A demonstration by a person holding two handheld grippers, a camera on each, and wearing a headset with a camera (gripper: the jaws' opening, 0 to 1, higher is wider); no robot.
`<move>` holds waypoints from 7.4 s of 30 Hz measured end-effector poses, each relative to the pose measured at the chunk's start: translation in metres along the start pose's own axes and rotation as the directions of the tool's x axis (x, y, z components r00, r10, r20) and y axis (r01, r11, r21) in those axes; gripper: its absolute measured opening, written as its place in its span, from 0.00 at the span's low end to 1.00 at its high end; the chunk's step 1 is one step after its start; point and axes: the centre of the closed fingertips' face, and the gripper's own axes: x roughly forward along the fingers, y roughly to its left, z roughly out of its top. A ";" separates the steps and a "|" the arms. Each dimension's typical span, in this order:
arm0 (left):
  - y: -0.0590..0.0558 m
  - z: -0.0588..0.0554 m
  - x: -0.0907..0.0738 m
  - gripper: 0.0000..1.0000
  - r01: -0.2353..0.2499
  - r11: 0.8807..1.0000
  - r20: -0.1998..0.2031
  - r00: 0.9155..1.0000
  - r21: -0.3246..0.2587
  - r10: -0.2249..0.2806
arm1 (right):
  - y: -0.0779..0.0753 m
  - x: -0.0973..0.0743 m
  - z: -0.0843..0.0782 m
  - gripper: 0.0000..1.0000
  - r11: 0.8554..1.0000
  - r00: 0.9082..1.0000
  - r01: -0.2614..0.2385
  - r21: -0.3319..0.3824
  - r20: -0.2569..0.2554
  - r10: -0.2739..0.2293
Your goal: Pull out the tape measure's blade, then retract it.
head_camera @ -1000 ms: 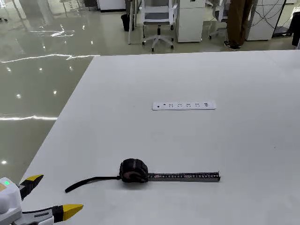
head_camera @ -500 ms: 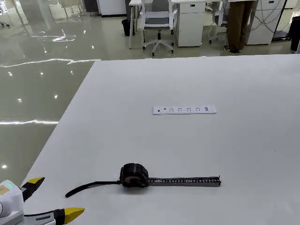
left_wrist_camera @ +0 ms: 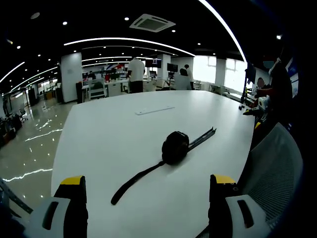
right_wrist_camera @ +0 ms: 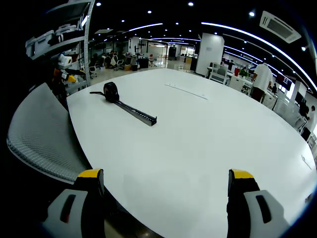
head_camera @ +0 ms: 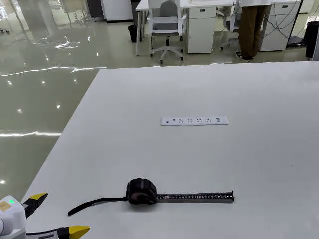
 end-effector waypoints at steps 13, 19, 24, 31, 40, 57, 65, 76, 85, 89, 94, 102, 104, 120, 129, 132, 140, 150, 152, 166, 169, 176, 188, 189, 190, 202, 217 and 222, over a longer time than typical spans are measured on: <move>-0.008 0.000 0.007 1.00 0.008 1.000 0.006 1.000 -0.006 -0.008 | 0.000 0.001 0.003 1.00 1.000 1.000 -0.001 -0.003 -0.006 0.001; -0.013 0.007 0.014 1.00 0.012 1.000 0.017 1.000 -0.007 -0.012 | -0.001 0.006 0.011 1.00 1.000 1.000 -0.008 -0.021 -0.007 0.008; -0.024 0.018 0.024 1.00 0.013 1.000 0.016 1.000 -0.023 -0.012 | -0.002 0.011 0.023 1.00 0.999 1.000 -0.021 -0.048 -0.006 0.021; -0.043 0.037 0.046 1.00 0.001 1.000 0.033 0.999 -0.022 0.000 | 0.000 0.026 0.042 1.00 0.993 0.998 -0.059 -0.106 -0.015 0.057; -0.040 0.035 0.080 1.00 -0.131 0.986 0.042 0.990 -0.106 0.136 | 0.009 0.057 0.069 1.00 0.973 0.992 -0.129 -0.190 -0.027 0.126; -0.080 0.019 0.122 1.00 -0.200 0.964 0.034 0.977 -0.175 0.209 | 0.023 0.118 0.093 0.97 0.881 0.951 -0.304 -0.363 -0.163 0.261; -0.079 0.022 0.128 1.00 -0.229 0.960 0.060 0.969 -0.162 0.241 | 0.032 0.158 0.095 0.90 0.816 0.906 -0.415 -0.401 -0.266 0.330; -0.084 0.015 0.140 1.00 -0.189 0.973 0.044 0.980 -0.134 0.196 | 0.031 0.200 0.071 0.63 0.739 0.819 -0.548 -0.391 -0.432 0.379; -0.087 0.009 0.145 1.00 -0.177 0.977 0.031 0.983 -0.119 0.182 | 0.039 0.208 0.054 0.38 0.670 0.766 -0.620 -0.408 -0.501 0.403; -0.087 0.008 0.144 1.00 -0.180 0.975 0.026 0.982 -0.127 0.185 | 0.040 0.209 0.053 0.30 0.653 0.753 -0.635 -0.413 -0.519 0.405; -0.086 0.006 0.145 1.00 -0.181 0.974 0.024 0.982 -0.137 0.186 | 0.040 0.210 0.051 0.19 0.646 0.744 -0.643 -0.411 -0.534 0.401; -0.085 0.005 0.145 1.00 -0.186 0.971 0.020 0.981 -0.148 0.191 | 0.041 0.214 0.052 0.12 0.640 0.739 -0.647 -0.414 -0.547 0.394; -0.085 0.006 0.145 0.99 -0.185 0.971 0.024 0.981 -0.154 0.191 | 0.041 0.214 0.051 0.12 0.620 0.736 -0.652 -0.436 -0.560 0.381; -0.074 0.013 0.172 0.87 -0.225 0.948 0.020 0.972 -0.224 0.235 | 0.041 0.216 0.051 0.11 0.720 0.744 -0.597 -0.354 -0.581 0.330; -0.070 0.018 0.192 0.81 -0.237 0.927 -0.010 0.970 -0.290 0.244 | 0.040 0.218 0.050 0.11 0.734 0.740 -0.581 -0.352 -0.603 0.297; -0.071 0.018 0.197 0.78 -0.237 0.929 -0.021 0.970 -0.283 0.241 | 0.039 0.218 0.050 0.11 0.727 0.742 -0.586 -0.358 -0.596 0.306; -0.071 0.014 0.201 0.75 -0.247 0.888 -0.066 0.969 -0.389 0.240 | 0.041 0.218 0.050 0.11 0.719 0.731 -0.592 -0.363 -0.618 0.289; -0.068 0.006 0.203 0.66 -0.302 0.910 -0.136 0.952 -0.283 0.273 | 0.040 0.218 0.049 0.11 0.725 0.729 -0.586 -0.363 -0.626 0.276; -0.067 0.006 0.203 0.66 -0.310 0.910 -0.145 0.949 -0.276 0.279 | 0.040 0.217 0.050 0.11 0.725 0.729 -0.585 -0.364 -0.627 0.274; -0.069 0.000 0.203 0.63 -0.308 0.939 -0.180 0.943 -0.156 0.279 | 0.039 0.218 0.050 0.11 0.729 0.729 -0.582 -0.359 -0.627 0.273; -0.069 0.000 0.203 0.63 -0.304 0.939 -0.185 0.944 -0.160 0.274 | 0.040 0.218 0.050 0.11 0.731 0.733 -0.580 -0.359 -0.621 0.276; -0.069 -0.001 0.202 0.63 -0.290 0.941 -0.187 0.948 -0.173 0.258 | 0.041 0.217 0.050 0.11 0.727 0.745 -0.575 -0.375 -0.607 0.276; -0.069 -0.001 0.202 0.63 -0.283 0.942 -0.194 0.949 -0.181 0.248 | 0.045 0.219 0.053 0.10 0.751 0.757 -0.550 -0.366 -0.599 0.261; -0.069 -0.001 0.203 0.63 -0.283 0.942 -0.195 0.949 -0.182 0.247 | 0.046 0.219 0.053 0.10 0.752 0.758 -0.548 -0.367 -0.598 0.261; -0.069 -0.001 0.203 0.63 -0.283 0.942 -0.196 0.949 -0.183 0.247 | 0.046 0.219 0.053 0.10 0.752 0.757 -0.548 -0.366 -0.599 0.260; -0.069 -0.002 0.203 0.63 -0.277 0.941 -0.199 0.950 -0.194 0.239 | 0.051 0.222 0.055 0.11 0.763 0.760 -0.540 -0.354 -0.595 0.262; -0.069 -0.002 0.203 0.63 -0.276 0.940 -0.200 0.951 -0.204 0.235 | 0.056 0.228 0.059 0.11 0.770 0.766 -0.537 -0.343 -0.581 0.275; -0.069 -0.002 0.203 0.63 -0.274 0.939 -0.200 0.952 -0.207 0.233 | 0.059 0.229 0.061 0.11 0.769 0.768 -0.538 -0.345 -0.577 0.278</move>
